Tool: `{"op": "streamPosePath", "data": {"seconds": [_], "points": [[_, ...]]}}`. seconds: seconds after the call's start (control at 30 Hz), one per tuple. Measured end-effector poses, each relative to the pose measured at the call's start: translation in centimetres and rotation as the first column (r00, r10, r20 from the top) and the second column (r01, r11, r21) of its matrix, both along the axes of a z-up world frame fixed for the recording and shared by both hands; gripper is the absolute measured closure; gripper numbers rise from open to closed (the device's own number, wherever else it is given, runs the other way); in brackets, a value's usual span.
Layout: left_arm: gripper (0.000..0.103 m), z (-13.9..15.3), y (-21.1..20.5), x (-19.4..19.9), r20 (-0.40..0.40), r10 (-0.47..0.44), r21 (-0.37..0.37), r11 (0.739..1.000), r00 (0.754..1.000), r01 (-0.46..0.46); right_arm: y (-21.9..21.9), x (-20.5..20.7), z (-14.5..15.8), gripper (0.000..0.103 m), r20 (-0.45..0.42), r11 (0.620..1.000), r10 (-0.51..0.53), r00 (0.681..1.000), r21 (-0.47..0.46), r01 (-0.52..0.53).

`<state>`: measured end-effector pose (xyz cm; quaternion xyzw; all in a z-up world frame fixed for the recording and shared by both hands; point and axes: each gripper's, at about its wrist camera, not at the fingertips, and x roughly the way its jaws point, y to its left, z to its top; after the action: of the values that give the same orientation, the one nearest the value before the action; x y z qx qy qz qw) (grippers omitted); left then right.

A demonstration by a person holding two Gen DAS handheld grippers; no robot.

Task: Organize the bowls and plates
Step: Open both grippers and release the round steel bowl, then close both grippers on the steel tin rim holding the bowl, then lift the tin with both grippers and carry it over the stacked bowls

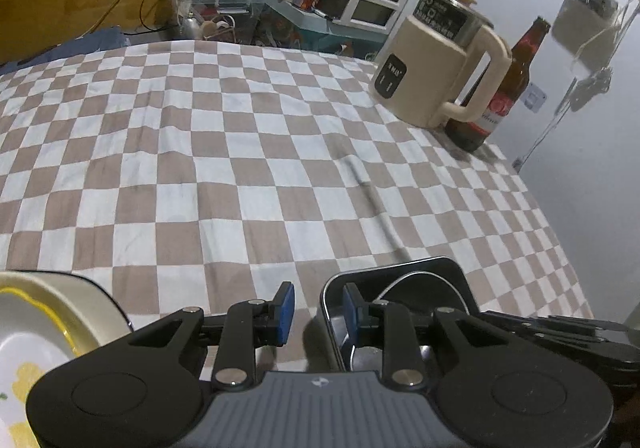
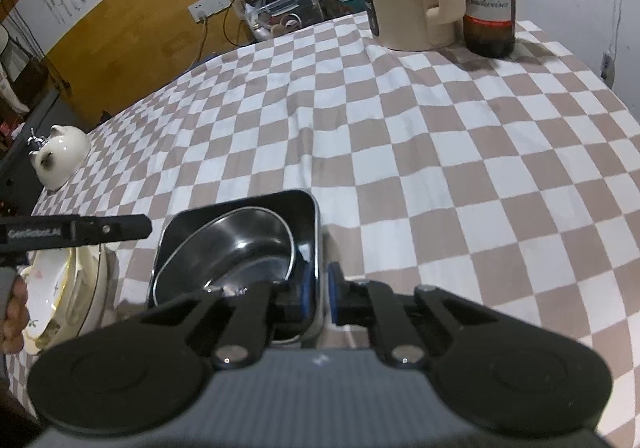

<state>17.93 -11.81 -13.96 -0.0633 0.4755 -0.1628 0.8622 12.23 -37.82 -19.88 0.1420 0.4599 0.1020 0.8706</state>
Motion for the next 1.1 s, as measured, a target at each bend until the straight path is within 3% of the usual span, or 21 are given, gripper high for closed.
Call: {"op": "streamPosePath", "data": {"seconds": [0.4, 0.73, 1.1], "points": [[0.078, -2.4, -0.8, -0.1, -0.091, -0.039, 0.026, 0.999, 0.995, 0.042, -0.9, -0.7, -0.5, 0.097, 0.002, 0.996, -0.029, 1.0, 0.081, 0.028], [0.09, -2.4, -0.7, -1.9, -0.13, -0.062, -0.029, 0.998, 0.99, 0.059, -1.0, -0.9, -0.7, 0.099, 0.001, 0.994, -0.029, 1.0, 0.104, 0.029], [0.092, -2.8, 0.2, -2.5, -0.162, -0.003, -0.103, 0.995, 0.987, -0.014, -0.6, -0.9, -0.6, 0.099, 0.001, 0.996, -0.007, 1.0, 0.087, 0.007]]}}
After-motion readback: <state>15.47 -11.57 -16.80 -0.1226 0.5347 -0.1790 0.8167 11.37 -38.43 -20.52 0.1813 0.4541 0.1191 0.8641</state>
